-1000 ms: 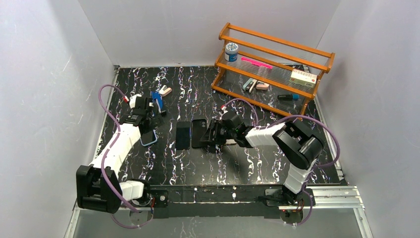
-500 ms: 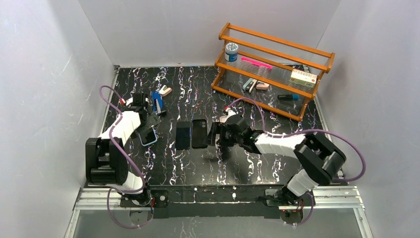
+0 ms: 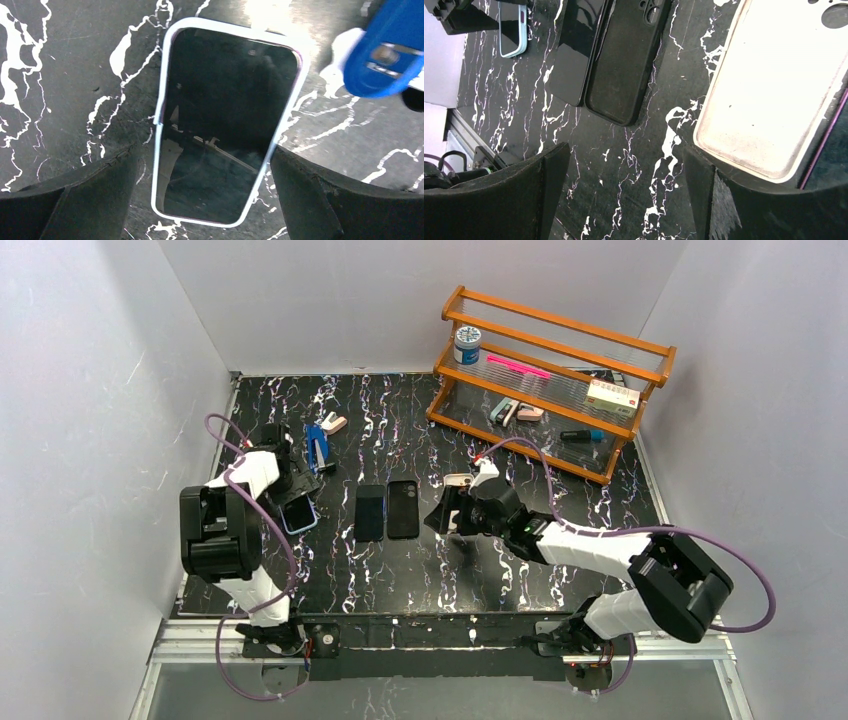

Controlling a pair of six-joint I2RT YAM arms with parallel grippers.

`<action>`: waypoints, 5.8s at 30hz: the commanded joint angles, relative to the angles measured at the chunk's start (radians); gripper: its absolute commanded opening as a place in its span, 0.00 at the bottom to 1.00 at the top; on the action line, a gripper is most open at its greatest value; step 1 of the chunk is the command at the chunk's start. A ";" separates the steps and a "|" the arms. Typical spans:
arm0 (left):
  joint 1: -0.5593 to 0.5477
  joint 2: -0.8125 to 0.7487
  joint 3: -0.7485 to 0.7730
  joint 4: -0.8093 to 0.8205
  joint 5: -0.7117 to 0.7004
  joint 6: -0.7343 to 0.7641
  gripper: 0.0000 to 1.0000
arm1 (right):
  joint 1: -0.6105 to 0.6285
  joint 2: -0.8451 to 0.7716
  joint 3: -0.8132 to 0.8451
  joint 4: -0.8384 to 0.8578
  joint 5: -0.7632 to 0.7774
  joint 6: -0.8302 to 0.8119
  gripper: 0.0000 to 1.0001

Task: Take the phone out of the phone case
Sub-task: Pick up the phone at the center of the board, then remove the phone case from the phone.

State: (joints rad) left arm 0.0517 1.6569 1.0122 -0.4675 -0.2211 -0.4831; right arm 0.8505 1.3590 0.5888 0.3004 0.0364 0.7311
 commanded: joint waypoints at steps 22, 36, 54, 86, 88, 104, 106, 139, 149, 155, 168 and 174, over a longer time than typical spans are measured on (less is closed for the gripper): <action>0.042 -0.088 -0.102 0.014 0.376 -0.003 0.15 | 0.003 -0.087 -0.066 0.206 -0.099 -0.118 0.89; -0.103 -0.468 -0.328 0.254 0.571 -0.335 0.00 | 0.088 -0.009 0.002 0.279 -0.171 -0.082 0.87; -0.557 -0.608 -0.371 0.500 0.340 -0.589 0.00 | 0.133 0.160 0.179 0.242 -0.067 -0.076 0.73; -0.573 -0.785 -0.345 0.688 0.569 -0.181 0.93 | -0.232 -0.071 -0.024 0.730 -0.869 0.178 0.01; -0.573 -0.770 -0.354 0.739 0.610 -0.211 0.92 | -0.235 -0.064 -0.017 0.779 -0.911 0.218 0.01; -0.572 -0.672 -0.422 1.117 0.792 -0.481 0.56 | -0.235 -0.024 0.021 0.963 -1.001 0.370 0.01; -0.573 -0.662 -0.424 1.145 0.809 -0.503 0.51 | -0.233 -0.017 0.025 0.968 -0.998 0.372 0.01; -0.574 -0.770 -0.575 1.388 0.347 -0.770 0.00 | -0.137 -0.050 -0.090 1.009 -0.746 0.311 0.53; -0.575 -0.760 -0.584 1.392 0.355 -0.793 0.00 | -0.132 -0.017 -0.065 1.039 -0.751 0.308 0.38; -0.575 -0.756 -0.593 1.390 0.378 -0.851 0.00 | -0.132 0.008 -0.049 1.026 -0.751 0.244 0.20; -0.576 -0.745 -0.581 1.344 0.477 -0.939 0.00 | -0.132 -0.038 0.107 0.586 -0.784 -0.379 0.01; -0.587 -0.723 -0.582 1.340 0.526 -0.946 0.00 | -0.131 -0.024 0.149 0.524 -0.798 -0.595 0.01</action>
State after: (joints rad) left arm -0.4961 0.9272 0.4114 0.8646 0.1722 -1.3762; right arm 0.7136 1.3319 0.6575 0.8639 -0.8242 0.4179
